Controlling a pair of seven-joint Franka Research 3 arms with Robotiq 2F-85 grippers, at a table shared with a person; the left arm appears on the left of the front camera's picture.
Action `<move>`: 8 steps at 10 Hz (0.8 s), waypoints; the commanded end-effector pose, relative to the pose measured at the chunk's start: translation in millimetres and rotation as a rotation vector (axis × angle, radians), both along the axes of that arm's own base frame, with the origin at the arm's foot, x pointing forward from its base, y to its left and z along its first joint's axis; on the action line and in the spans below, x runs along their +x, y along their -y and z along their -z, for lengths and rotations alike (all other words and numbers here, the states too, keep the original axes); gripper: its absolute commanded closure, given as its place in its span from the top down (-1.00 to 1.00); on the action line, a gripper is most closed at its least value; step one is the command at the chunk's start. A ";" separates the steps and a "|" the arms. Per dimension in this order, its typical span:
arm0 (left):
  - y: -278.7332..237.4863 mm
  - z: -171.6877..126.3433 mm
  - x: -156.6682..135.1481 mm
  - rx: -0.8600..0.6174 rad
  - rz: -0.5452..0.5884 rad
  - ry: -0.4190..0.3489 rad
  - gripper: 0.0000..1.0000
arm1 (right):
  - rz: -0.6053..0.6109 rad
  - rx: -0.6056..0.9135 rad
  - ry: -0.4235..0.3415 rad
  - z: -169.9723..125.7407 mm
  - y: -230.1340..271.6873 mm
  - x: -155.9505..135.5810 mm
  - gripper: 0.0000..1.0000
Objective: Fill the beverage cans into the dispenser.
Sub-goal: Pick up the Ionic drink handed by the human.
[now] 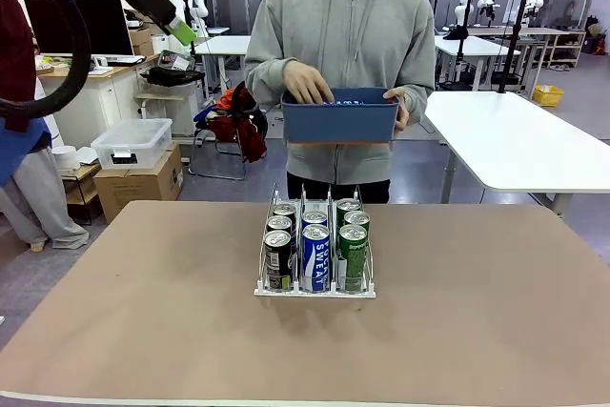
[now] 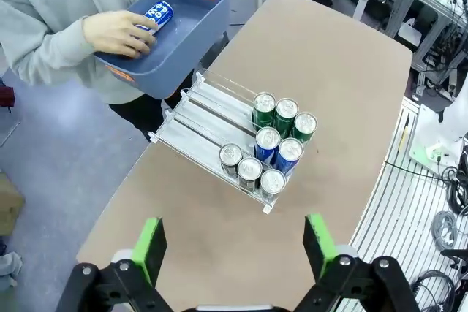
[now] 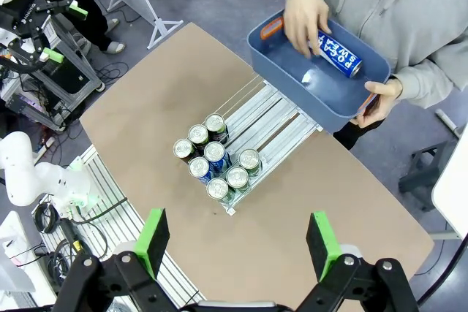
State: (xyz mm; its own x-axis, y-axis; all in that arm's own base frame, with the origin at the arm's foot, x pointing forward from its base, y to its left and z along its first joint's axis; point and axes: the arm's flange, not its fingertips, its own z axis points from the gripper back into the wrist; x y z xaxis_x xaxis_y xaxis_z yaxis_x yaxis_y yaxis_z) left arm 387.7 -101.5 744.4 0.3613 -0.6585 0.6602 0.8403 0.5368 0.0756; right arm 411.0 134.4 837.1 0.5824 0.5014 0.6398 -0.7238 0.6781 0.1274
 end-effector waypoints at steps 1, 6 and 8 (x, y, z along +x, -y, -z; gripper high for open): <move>4.4 18.9 8.6 0.022 0.031 -0.021 1.00 | 0.000 0.001 -0.008 1.1 2.4 -1.9 1.00; 11.9 15.2 8.4 -0.012 -0.026 -0.050 1.00 | 0.000 0.001 -0.008 1.1 2.4 -1.9 1.00; 7.0 -14.5 0.3 -0.067 -0.110 -0.056 1.00 | 0.000 0.001 -0.008 1.1 2.4 -1.9 1.00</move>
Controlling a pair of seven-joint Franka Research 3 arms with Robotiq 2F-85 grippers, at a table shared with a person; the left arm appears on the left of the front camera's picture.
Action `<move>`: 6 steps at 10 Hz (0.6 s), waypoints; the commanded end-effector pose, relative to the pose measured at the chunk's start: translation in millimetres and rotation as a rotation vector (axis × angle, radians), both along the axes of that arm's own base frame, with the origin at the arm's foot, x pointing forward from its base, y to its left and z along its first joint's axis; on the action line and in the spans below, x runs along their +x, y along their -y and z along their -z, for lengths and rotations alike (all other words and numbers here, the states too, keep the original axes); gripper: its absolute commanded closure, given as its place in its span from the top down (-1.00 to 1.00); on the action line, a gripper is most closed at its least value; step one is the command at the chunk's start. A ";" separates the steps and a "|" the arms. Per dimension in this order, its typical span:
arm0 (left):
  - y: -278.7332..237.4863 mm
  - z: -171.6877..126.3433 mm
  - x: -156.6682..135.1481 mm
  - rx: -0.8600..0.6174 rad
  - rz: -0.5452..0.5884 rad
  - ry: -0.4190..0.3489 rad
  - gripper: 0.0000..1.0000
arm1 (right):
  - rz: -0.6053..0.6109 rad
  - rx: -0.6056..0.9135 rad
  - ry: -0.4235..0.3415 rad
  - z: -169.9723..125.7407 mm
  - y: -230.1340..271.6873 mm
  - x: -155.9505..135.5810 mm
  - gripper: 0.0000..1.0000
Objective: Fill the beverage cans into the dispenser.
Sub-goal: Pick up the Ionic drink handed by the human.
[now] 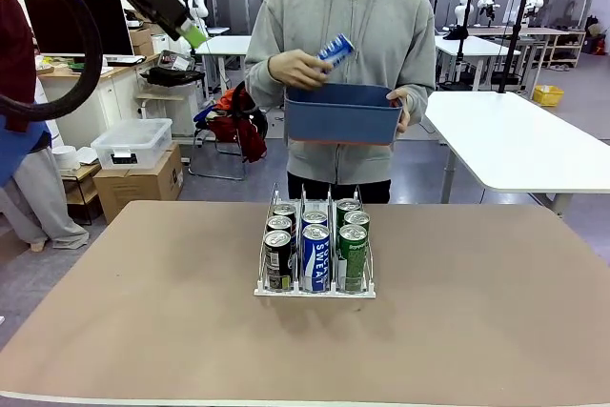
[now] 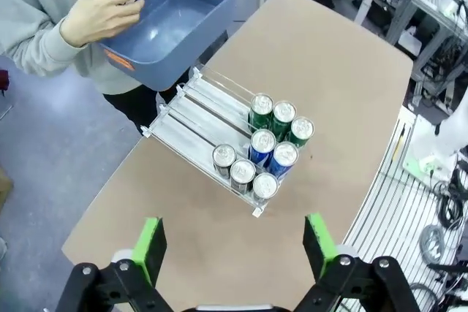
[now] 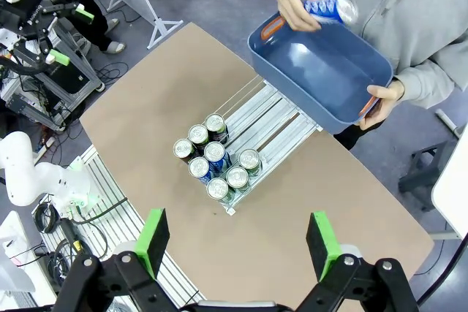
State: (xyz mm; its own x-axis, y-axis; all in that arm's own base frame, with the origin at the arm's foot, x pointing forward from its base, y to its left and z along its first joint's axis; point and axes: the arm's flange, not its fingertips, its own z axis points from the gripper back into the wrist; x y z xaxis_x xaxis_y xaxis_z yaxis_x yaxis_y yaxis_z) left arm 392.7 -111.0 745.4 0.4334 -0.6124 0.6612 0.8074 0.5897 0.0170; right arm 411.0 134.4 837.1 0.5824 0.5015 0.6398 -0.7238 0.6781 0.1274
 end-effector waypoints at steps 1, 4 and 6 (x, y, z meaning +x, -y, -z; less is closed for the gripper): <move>-4.7 -22.3 -7.2 -0.038 -0.047 0.000 1.00 | 0.000 0.001 -0.008 1.1 2.4 -2.0 1.00; -10.7 -46.9 -14.7 -0.037 -0.071 0.029 1.00 | 0.000 0.001 -0.008 1.1 2.4 -2.0 1.00; -12.7 -59.2 -18.1 -0.022 -0.058 0.057 1.00 | 0.000 0.001 -0.008 1.1 2.4 -2.0 1.00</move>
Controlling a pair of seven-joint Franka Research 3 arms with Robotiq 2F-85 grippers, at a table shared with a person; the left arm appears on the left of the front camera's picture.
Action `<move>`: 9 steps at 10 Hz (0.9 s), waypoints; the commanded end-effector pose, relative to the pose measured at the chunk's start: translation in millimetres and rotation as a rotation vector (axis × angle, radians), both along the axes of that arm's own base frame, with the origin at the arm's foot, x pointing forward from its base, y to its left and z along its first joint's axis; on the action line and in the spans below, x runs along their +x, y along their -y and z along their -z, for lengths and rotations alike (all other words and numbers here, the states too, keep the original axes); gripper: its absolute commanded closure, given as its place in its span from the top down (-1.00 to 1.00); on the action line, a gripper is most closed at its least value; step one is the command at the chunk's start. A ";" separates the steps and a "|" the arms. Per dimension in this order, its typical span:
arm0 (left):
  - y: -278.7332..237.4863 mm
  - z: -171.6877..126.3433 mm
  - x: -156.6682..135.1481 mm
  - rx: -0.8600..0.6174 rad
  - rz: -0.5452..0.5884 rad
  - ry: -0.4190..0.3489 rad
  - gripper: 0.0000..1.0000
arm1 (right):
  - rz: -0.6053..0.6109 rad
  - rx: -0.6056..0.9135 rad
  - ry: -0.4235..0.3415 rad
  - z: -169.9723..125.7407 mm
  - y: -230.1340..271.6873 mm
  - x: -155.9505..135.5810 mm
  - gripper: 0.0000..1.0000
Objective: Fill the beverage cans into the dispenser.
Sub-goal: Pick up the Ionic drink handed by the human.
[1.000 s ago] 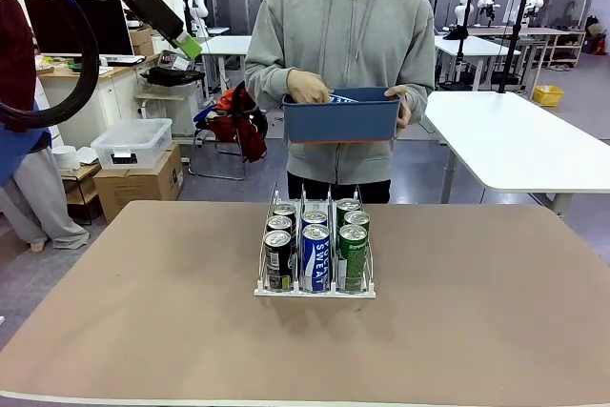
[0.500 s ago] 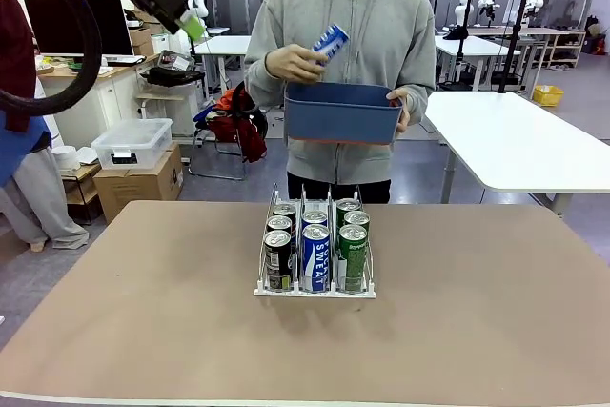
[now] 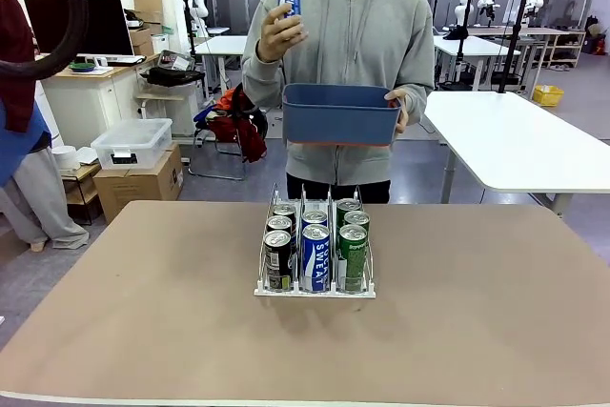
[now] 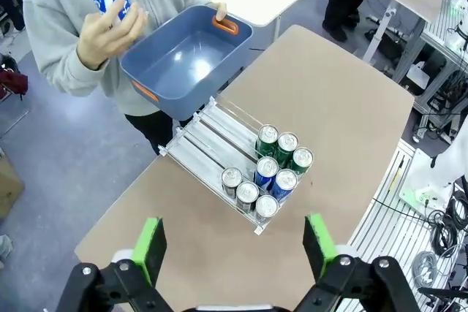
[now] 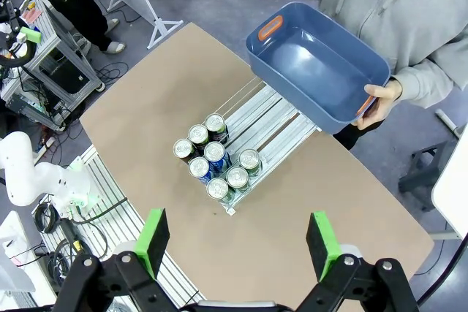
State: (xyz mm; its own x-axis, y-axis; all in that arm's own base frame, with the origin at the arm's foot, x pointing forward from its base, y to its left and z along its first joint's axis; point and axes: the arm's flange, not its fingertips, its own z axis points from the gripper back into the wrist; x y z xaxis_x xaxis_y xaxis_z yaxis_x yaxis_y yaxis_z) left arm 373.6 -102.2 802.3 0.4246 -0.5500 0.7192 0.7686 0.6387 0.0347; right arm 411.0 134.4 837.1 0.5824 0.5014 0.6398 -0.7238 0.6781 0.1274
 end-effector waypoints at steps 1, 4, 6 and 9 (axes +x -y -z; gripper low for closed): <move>-3.0 -0.1 5.3 0.061 0.010 -0.003 1.00 | 0.000 0.001 -0.008 1.1 2.4 -2.0 1.00; 0.0 0.0 0.0 0.000 0.000 0.000 1.00 | 0.000 0.001 -0.008 1.1 2.4 -2.0 1.00; 0.0 0.0 0.0 0.000 0.000 0.000 1.00 | 0.000 0.001 -0.008 1.1 2.4 -2.0 1.00; 0.0 0.0 0.0 0.000 0.000 0.000 1.00 | 0.000 0.001 -0.008 1.1 2.4 -2.0 1.00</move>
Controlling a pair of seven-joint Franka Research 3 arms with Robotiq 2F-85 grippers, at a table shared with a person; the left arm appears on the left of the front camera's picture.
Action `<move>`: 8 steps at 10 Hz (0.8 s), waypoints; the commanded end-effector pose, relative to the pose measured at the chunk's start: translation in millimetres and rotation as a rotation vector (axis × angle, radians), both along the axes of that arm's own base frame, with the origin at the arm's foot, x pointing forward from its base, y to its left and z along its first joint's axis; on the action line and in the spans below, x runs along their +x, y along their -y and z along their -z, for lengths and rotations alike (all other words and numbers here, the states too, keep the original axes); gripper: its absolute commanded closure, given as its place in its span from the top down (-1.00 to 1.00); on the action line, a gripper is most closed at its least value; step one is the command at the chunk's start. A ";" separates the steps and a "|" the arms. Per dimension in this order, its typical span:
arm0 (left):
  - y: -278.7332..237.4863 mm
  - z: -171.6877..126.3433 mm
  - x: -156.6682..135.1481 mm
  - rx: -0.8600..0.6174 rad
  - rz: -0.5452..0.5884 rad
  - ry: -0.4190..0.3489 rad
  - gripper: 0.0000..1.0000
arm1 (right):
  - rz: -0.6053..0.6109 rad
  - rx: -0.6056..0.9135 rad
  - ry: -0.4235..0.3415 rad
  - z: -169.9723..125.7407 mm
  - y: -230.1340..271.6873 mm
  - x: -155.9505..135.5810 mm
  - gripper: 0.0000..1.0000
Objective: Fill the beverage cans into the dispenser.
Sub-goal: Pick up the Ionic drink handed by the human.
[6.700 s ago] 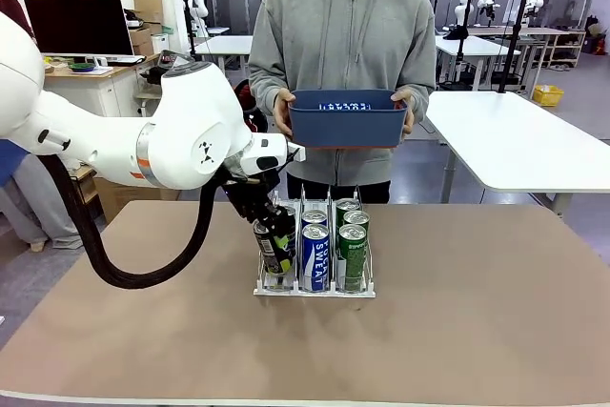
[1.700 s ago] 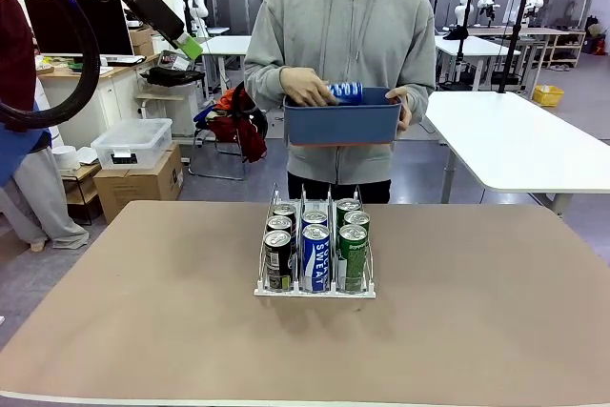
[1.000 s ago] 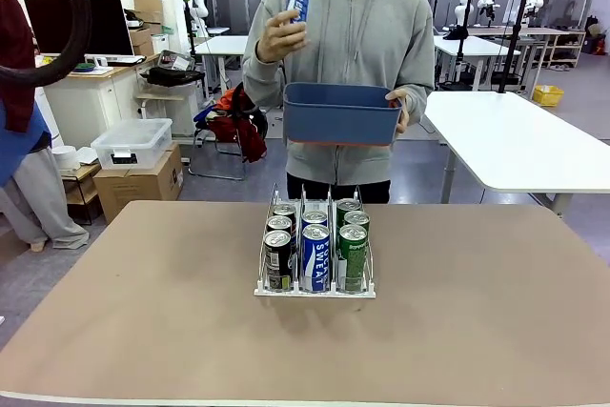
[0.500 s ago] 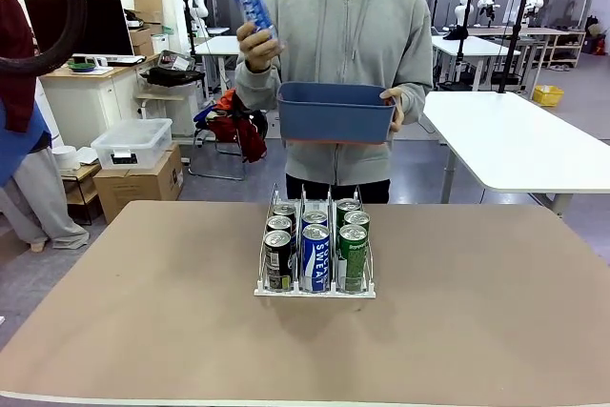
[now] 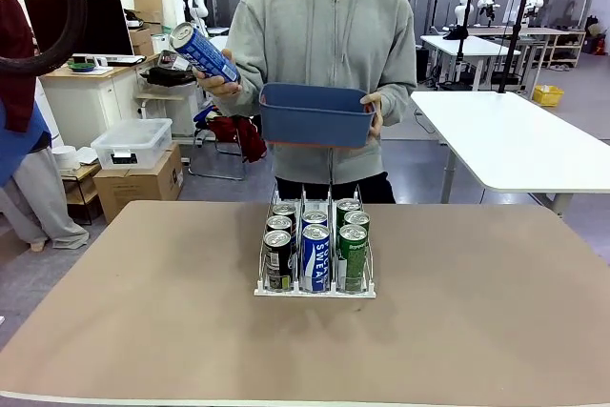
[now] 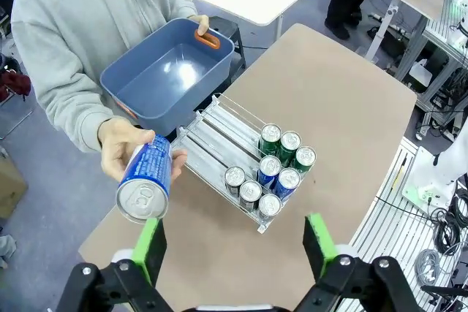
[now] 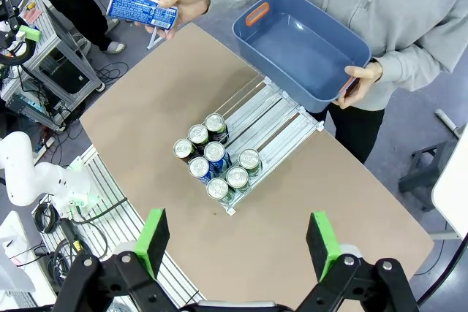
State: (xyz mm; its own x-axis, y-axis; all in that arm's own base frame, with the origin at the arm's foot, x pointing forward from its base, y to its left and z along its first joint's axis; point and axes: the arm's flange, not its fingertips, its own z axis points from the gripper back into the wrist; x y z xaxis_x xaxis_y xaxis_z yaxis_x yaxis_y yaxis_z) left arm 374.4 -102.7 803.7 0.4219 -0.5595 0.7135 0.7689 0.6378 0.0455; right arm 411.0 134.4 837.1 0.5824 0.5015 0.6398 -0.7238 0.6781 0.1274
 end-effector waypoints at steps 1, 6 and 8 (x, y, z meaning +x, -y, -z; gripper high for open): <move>-0.5 1.4 -0.8 -0.013 -0.001 -0.003 1.00 | 0.000 0.001 -0.008 1.1 2.4 -1.9 1.00; -0.5 1.4 -0.8 -0.013 -0.001 -0.003 1.00 | 0.000 0.001 -0.008 1.1 2.4 -1.9 1.00; 0.0 0.0 0.0 0.000 0.000 0.000 1.00 | 0.000 0.001 -0.008 1.1 2.4 -1.9 1.00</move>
State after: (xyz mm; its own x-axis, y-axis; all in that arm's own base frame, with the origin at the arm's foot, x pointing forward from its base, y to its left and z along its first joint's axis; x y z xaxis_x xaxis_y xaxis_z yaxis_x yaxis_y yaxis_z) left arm 374.4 -102.9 803.7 0.4217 -0.5597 0.7133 0.7691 0.6375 0.0456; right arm 411.0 134.4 837.1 0.5824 0.5015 0.6398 -0.7238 0.6781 0.1274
